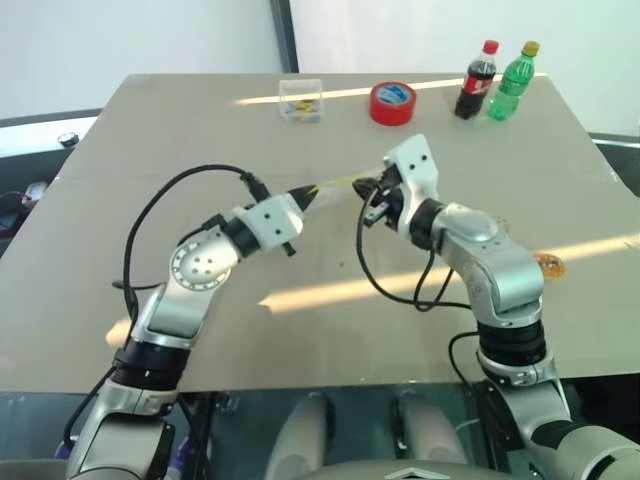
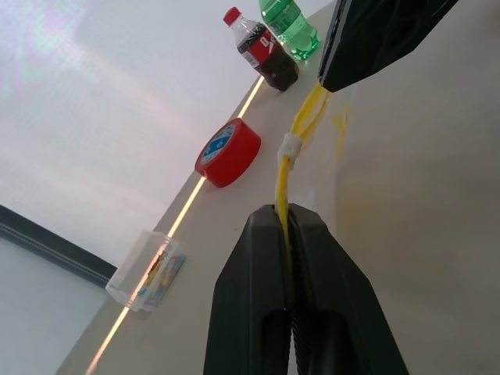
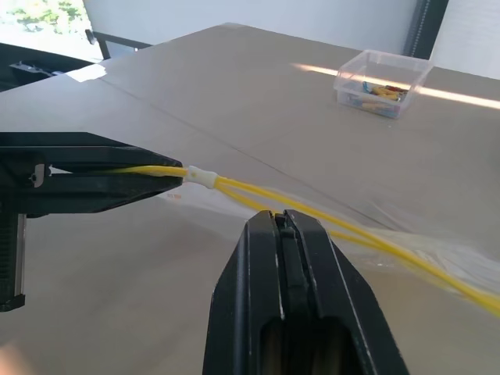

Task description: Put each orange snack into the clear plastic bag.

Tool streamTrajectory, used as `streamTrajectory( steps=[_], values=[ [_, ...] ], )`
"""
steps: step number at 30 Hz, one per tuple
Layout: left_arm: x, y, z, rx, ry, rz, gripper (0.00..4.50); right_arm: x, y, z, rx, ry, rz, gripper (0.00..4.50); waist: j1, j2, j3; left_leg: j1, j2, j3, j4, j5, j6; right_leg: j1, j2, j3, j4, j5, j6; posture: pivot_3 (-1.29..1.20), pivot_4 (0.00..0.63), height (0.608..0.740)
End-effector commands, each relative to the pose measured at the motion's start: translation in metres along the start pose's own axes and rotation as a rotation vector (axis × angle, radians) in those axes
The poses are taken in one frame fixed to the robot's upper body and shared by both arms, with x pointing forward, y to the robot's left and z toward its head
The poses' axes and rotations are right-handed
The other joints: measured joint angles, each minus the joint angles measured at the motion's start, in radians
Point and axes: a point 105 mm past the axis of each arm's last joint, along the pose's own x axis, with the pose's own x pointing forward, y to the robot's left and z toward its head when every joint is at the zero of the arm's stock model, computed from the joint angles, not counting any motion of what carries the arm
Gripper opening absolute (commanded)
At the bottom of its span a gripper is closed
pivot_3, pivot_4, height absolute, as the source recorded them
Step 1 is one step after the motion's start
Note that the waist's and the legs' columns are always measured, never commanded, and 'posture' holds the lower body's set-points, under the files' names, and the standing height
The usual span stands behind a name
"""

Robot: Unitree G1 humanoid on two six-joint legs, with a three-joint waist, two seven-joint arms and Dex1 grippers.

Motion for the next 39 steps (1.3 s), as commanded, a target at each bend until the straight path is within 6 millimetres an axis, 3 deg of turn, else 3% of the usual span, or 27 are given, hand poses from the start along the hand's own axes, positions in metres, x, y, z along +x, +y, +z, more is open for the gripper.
streamTrajectory(
  steps=[1, 16, 24, 27, 30, 33, 39],
  values=[
    [-0.003, 0.009, 0.014, 0.032, -0.047, 0.036, 0.0, 0.0, 0.007, 0.018, -0.03, -0.061, 0.025, 0.02, 0.0, 0.0, 0.0, 0.0, 0.0, 0.0, 0.0, 0.0, 0.0, 0.0, 0.0, 0.0, 0.0, 0.0, 0.0, 0.0, 0.15, 0.74],
    [-0.004, -0.005, 0.021, 0.074, -0.094, -0.002, 0.0, 0.007, 0.003, 0.007, 0.077, -0.042, 0.032, 0.02, 0.0, 0.0, 0.0, 0.0, 0.0, 0.0, 0.0, 0.0, 0.0, 0.0, 0.0, 0.0, 0.0, 0.0, 0.0, 0.0, 0.15, 0.74],
    [-0.007, -0.018, 0.022, 0.078, -0.129, -0.055, 0.0, 0.013, -0.006, 0.001, 0.381, -0.084, 0.019, 0.02, 0.0, 0.0, 0.0, 0.0, 0.0, 0.0, 0.0, 0.0, 0.0, 0.0, 0.0, 0.0, 0.001, 0.0, 0.0, 0.0, 0.15, 0.74],
    [-0.008, -0.02, 0.022, 0.078, -0.132, -0.06, 0.0, 0.019, -0.02, -0.014, 0.272, -0.033, -0.095, 0.02, -0.001, 0.0, 0.0, 0.0, 0.0, 0.0, 0.0, 0.0, 0.0, 0.0, 0.0, 0.0, 0.001, 0.0, 0.0, 0.0, 0.15, 0.74],
    [-0.01, -0.019, 0.02, 0.068, -0.126, -0.052, 0.0, 0.017, -0.045, -0.035, -0.054, 0.062, -0.263, 0.02, 0.0, 0.0, 0.0, 0.0, 0.0, 0.001, 0.0, 0.0, 0.0, 0.0, 0.0, 0.0, 0.001, 0.0, 0.0, 0.0, 0.15, 0.74],
    [-0.011, -0.019, 0.018, 0.066, -0.122, -0.051, 0.0, 0.014, -0.057, -0.04, -0.176, 0.068, -0.325, 0.02, 0.0, 0.0, 0.0, 0.0, -0.001, 0.001, 0.0, 0.0, -0.001, 0.0, 0.0, 0.0, 0.001, 0.0, 0.0, 0.0, 0.15, 0.74],
    [-0.015, -0.021, 0.011, 0.049, -0.112, -0.058, 0.0, 0.014, -0.026, -0.018, -0.237, -0.093, -0.144, 0.02, -0.012, 0.0, 0.0, 0.001, 0.0, 0.002, 0.0, -0.001, 0.001, 0.0, 0.0, 0.001, 0.001, 0.0, 0.0, 0.0, 0.15, 0.74]
  ],
)
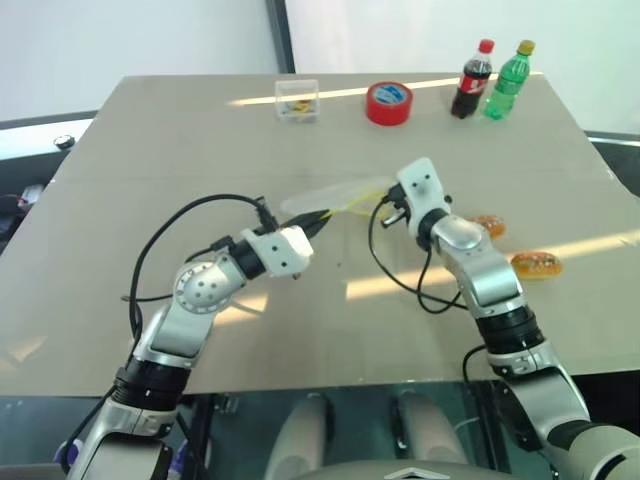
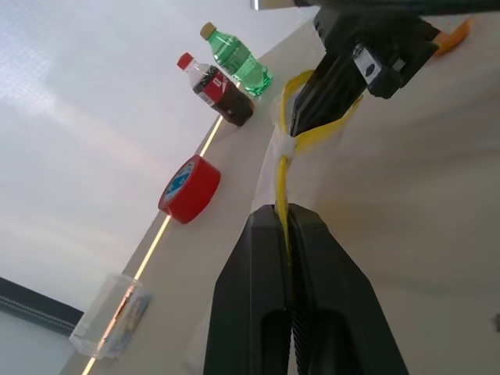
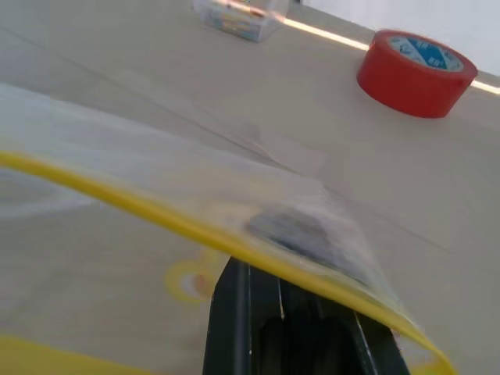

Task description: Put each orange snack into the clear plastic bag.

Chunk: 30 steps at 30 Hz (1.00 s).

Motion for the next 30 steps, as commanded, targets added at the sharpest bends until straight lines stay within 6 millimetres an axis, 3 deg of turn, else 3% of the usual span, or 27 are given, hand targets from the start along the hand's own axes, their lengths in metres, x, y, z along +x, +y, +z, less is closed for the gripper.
streamTrajectory(
  steps=[1, 4, 7, 10, 14, 15, 16, 17, 19, 23, 30],
  values=[
    [-0.006, 0.007, -0.001, 0.001, -0.017, 0.022, 0.0, -0.005, 0.02, 0.037, -0.138, -0.181, 0.106, 0.02, -0.004, 0.0, 0.0, 0.0, 0.0, 0.0, 0.0, 0.0, 0.0, 0.0, 0.0, 0.0, 0.0, 0.0, 0.0, 0.0, 0.15, 0.74],
    [-0.007, 0.007, -0.008, -0.004, -0.016, 0.005, 0.0, -0.004, 0.027, 0.033, -0.44, -0.19, 0.133, 0.02, -0.003, 0.0, 0.0, 0.0, 0.0, 0.0, 0.0, 0.0, 0.0, 0.0, 0.0, 0.0, 0.0, 0.0, 0.0, 0.0, 0.15, 0.74],
    [-0.007, 0.009, -0.01, 0.0, -0.025, -0.001, 0.0, -0.001, 0.027, 0.014, -0.729, -0.156, 0.144, 0.02, 0.001, 0.0, 0.0, 0.0, -0.001, -0.001, 0.001, 0.0, -0.001, 0.001, -0.001, -0.001, 0.0, 0.0, 0.0, 0.0, 0.15, 0.74],
    [-0.006, 0.009, -0.009, 0.004, -0.046, -0.019, 0.0, 0.002, 0.02, -0.004, -0.906, -0.114, 0.141, 0.67, 0.007, 0.0, 0.0, 0.0, -0.001, -0.001, 0.001, 0.001, -0.002, 0.0, 0.0, -0.001, 0.0, 0.0, 0.0, 0.0, 0.15, 0.74],
    [-0.007, 0.01, -0.007, -0.005, -0.067, -0.025, 0.0, 0.002, 0.013, -0.019, -0.96, -0.081, 0.153, 2.41, 0.008, 0.0, 0.0, 0.0, -0.001, 0.0, 0.001, 0.002, -0.003, 0.0, 0.0, 0.0, 0.0, 0.0, 0.0, 0.0, 0.15, 0.74],
    [-0.007, 0.01, -0.007, -0.005, -0.068, -0.024, 0.0, 0.002, 0.012, -0.021, -0.965, -0.08, 0.151, 2.41, 0.008, 0.0, 0.0, 0.0, -0.001, 0.0, 0.001, 0.002, -0.003, 0.0, 0.0, 0.0, 0.0, 0.0, 0.0, 0.0, 0.15, 0.74],
    [-0.007, 0.011, -0.007, -0.007, -0.068, -0.021, 0.0, 0.002, 0.011, -0.022, -0.968, -0.08, 0.146, 3.17, 0.008, 0.0, 0.0, 0.0, 0.0, 0.0, 0.001, 0.002, -0.003, 0.0, 0.0, 0.0, 0.0, 0.0, 0.0, 0.0, 0.15, 0.74],
    [-0.007, 0.011, -0.007, -0.01, -0.066, -0.017, 0.0, 0.003, 0.01, -0.022, -0.973, -0.081, 0.139, 3.44, 0.009, 0.0, 0.0, 0.0, 0.0, 0.0, 0.001, 0.001, -0.002, 0.0, 0.0, 0.0, 0.0, 0.0, 0.0, 0.0, 0.15, 0.74],
    [-0.009, 0.011, -0.009, -0.015, -0.06, -0.015, 0.0, 0.002, 0.008, -0.021, -0.985, -0.092, 0.117, 4.42, 0.009, 0.0, 0.0, 0.0, 0.0, 0.0, 0.001, 0.001, -0.002, 0.0, 0.0, 0.0, 0.0, 0.0, 0.0, 0.0, 0.15, 0.74],
    [-0.011, 0.016, -0.017, -0.042, -0.022, 0.023, 0.0, -0.002, 0.002, -0.014, -0.966, -0.108, 0.083, 4.42, 0.01, 0.0, 0.0, 0.0, 0.0, 0.0, 0.001, 0.001, -0.002, 0.0, 0.0, 0.0, 0.0, 0.0, 0.0, 0.0, 0.15, 0.74],
    [-0.009, 0.025, -0.034, -0.097, 0.041, 0.077, 0.0, -0.041, -0.015, 0.01, -0.65, -0.105, 0.022, 4.42, 0.016, 0.0, 0.0, -0.001, 0.0, -0.001, 0.002, 0.0, -0.001, 0.001, 0.0, -0.001, 0.0, 0.0, 0.0, 0.0, 0.15, 0.74]
  ],
)
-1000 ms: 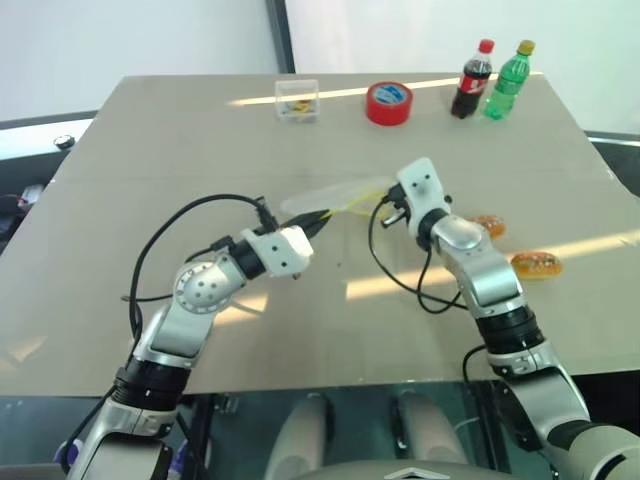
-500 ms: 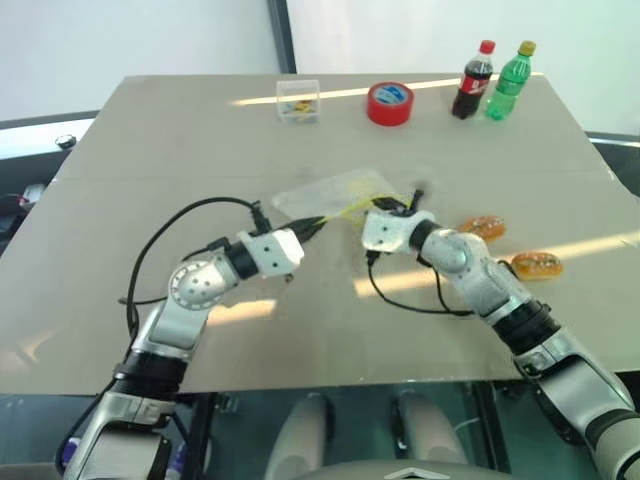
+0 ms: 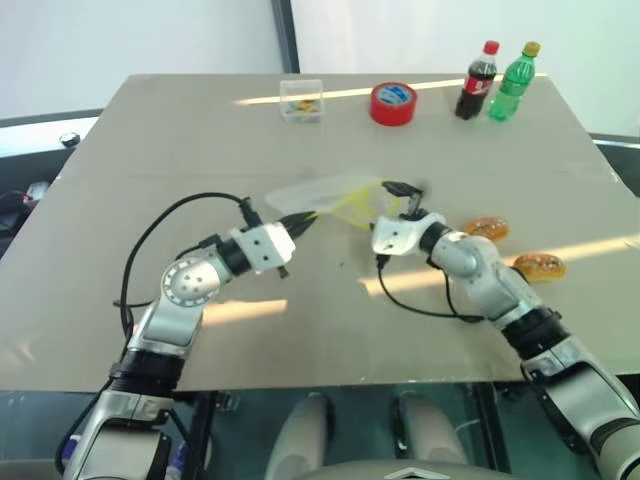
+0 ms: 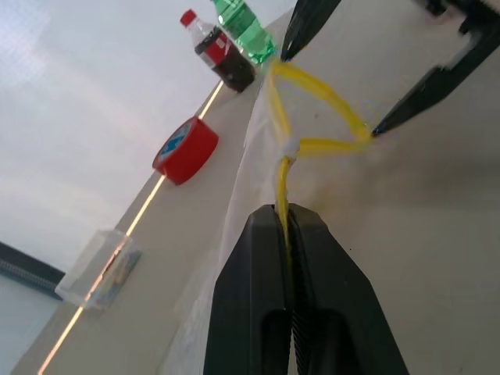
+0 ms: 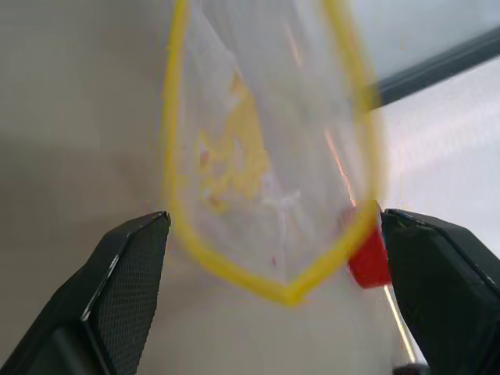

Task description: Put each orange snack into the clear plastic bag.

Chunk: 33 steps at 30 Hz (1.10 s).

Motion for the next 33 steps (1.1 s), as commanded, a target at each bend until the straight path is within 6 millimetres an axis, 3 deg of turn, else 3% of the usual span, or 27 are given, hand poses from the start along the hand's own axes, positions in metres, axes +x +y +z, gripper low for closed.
streamTrajectory(
  steps=[1, 4, 9, 13, 22, 28, 33],
  values=[
    [0.002, 0.018, 0.002, -0.014, -0.008, 0.081, 0.0, -0.026, -0.031, 0.012, 0.196, -0.002, -0.116, 4.42, 0.003, 0.0, 0.0, 0.0, 0.0, -0.001, 0.0, 0.0, 0.0, 0.0, 0.0, -0.001, 0.0, 0.0, 0.0, 0.0, 0.15, 0.74],
    [0.006, 0.021, 0.0, -0.03, -0.005, 0.101, 0.0, -0.044, -0.035, 0.004, 0.396, 0.093, -0.169, 4.42, -0.001, 0.0, 0.0, 0.0, 0.0, -0.001, 0.0, -0.001, 0.001, 0.0, 0.0, -0.001, 0.0, 0.0, 0.0, 0.0, 0.15, 0.74],
    [0.008, 0.021, 0.0, -0.032, -0.007, 0.106, 0.0, -0.076, -0.045, -0.038, 0.684, 0.359, -0.378, 4.42, 0.0, 0.0, 0.0, 0.001, 0.0, -0.001, 0.003, -0.001, 0.002, 0.0, 0.001, 0.0, 0.004, 0.0, 0.0, 0.0, 0.15, 0.74],
    [0.009, 0.02, 0.0, -0.039, -0.007, 0.105, 0.0, -0.091, -0.047, -0.053, 0.904, 0.498, -0.535, 4.42, -0.002, 0.0, 0.0, 0.001, 0.0, -0.001, 0.004, -0.001, 0.002, 0.0, 0.0, 0.0, 0.006, 0.0, 0.0, 0.0, 0.15, 0.74],
    [0.015, 0.019, 0.0, -0.033, -0.009, 0.1, 0.0, -0.081, -0.045, -0.057, 1.364, 0.667, -0.67, 4.42, -0.002, 0.001, -0.001, 0.001, 0.0, 0.0, 0.005, -0.001, 0.001, -0.001, 0.0, 0.0, 0.009, 0.0, 0.0, 0.0, 0.15, 0.74],
    [0.014, 0.02, -0.002, -0.027, 0.002, 0.106, 0.0, -0.086, -0.048, -0.063, 1.435, 0.758, -0.766, 4.42, -0.005, 0.002, -0.001, 0.001, -0.001, -0.001, 0.005, -0.001, 0.001, -0.001, -0.001, 0.0, 0.01, 0.0, 0.0, 0.0, 0.15, 0.74],
    [0.015, 0.02, -0.002, -0.028, 0.007, 0.108, 0.0, -0.072, -0.043, -0.055, 1.557, 0.749, -0.715, 4.42, -0.007, 0.003, -0.002, 0.001, -0.001, 0.0, 0.005, -0.001, 0.002, -0.001, 0.0, 0.001, 0.01, 0.0, 0.0, 0.0, 0.15, 0.74]
  ],
)
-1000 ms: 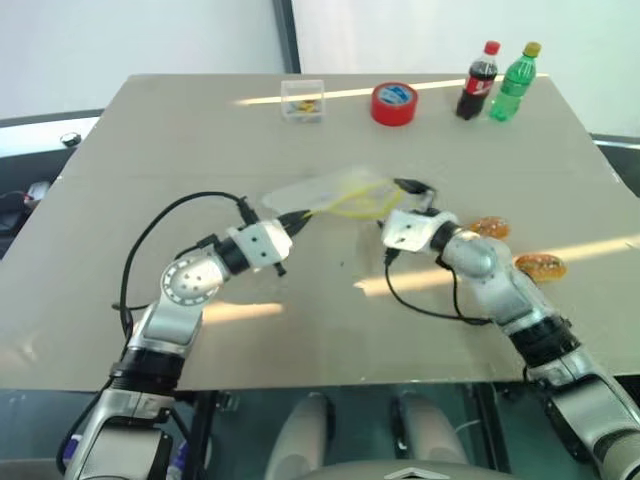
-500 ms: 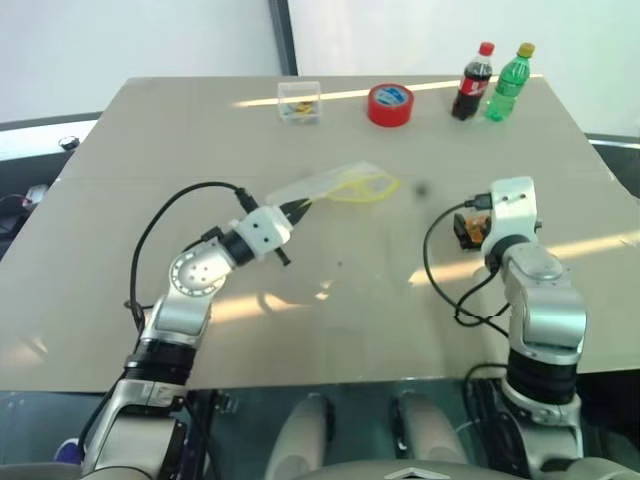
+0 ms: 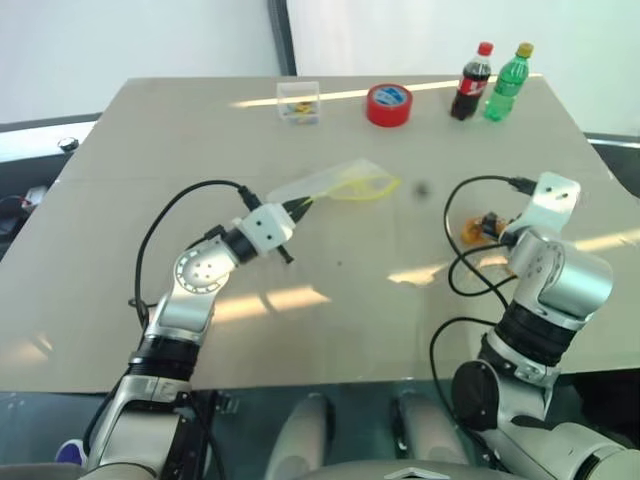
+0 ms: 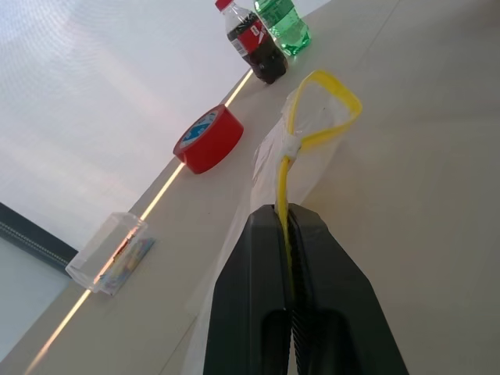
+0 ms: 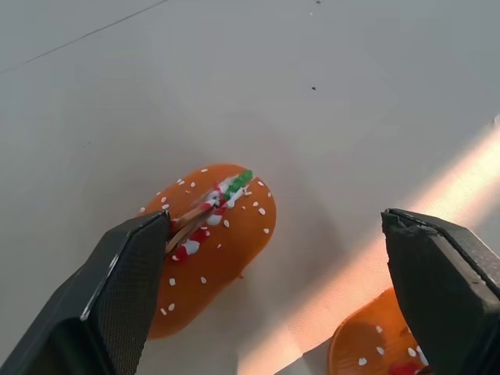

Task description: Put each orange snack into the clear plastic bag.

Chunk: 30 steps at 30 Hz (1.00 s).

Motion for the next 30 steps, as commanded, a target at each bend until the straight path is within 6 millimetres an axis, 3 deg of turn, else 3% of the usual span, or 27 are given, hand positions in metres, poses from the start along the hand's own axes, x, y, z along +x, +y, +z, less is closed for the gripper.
streamTrajectory(
  steps=[1, 15, 22, 25, 29, 30],
  values=[
    [0.001, 0.008, 0.007, 0.026, -0.016, 0.025, 0.0, -0.013, 0.049, -0.001, 0.093, 0.044, 0.178, 4.42, 0.001, 0.0, 0.0, 0.0, 0.0, 0.0, 0.0, 0.0, 0.0, 0.0, 0.0, 0.0, 0.0, 0.0, 0.0, 0.0, 0.15, 0.74],
    [-0.001, 0.003, 0.011, 0.023, -0.007, 0.016, 0.0, -0.008, 0.082, -0.012, 0.171, 0.172, 0.361, 4.42, -0.001, 0.001, 0.0, 0.0, 0.0, 0.0, 0.0, 0.0, 0.0, 0.0, 0.0, 0.0, 0.0, 0.0, 0.0, 0.0, 0.15, 0.74],
    [-0.001, 0.0, 0.013, 0.023, -0.003, 0.015, 0.0, 0.004, 0.093, -0.016, 0.154, 0.189, 0.411, 4.42, 0.0, 0.001, 0.0, 0.0, 0.0, 0.001, 0.0, 0.0, 0.0, 0.0, 0.0, 0.0, 0.0, 0.0, 0.0, 0.0, 0.15, 0.74],
    [-0.002, 0.0, 0.013, 0.024, -0.001, 0.017, 0.0, 0.005, 0.095, -0.014, 0.128, 0.168, 0.428, 3.58, 0.0, 0.001, 0.0, 0.0, 0.0, 0.001, 0.0, 0.0, 0.0, 0.0, 0.0, 0.0, 0.0, 0.0, 0.0, 0.0, 0.15, 0.74],
    [-0.004, 0.001, 0.014, 0.022, 0.001, 0.022, 0.0, 0.002, 0.1, -0.008, 0.009, 0.064, 0.497, 1.53, -0.006, 0.002, 0.001, 0.0, 0.001, 0.001, -0.001, 0.0, 0.0, -0.001, 0.0, 0.001, 0.0, 0.0, 0.0, 0.0, 0.15, 0.74],
    [-0.003, 0.001, 0.014, 0.022, 0.001, 0.024, 0.0, 0.001, 0.1, -0.006, -0.039, 0.025, 0.504, 1.25, -0.009, 0.002, 0.001, 0.0, 0.001, 0.001, -0.001, 0.0, 0.0, -0.001, 0.0, 0.001, 0.0, 0.0, 0.0, 0.0, 0.15, 0.74]
  ],
)
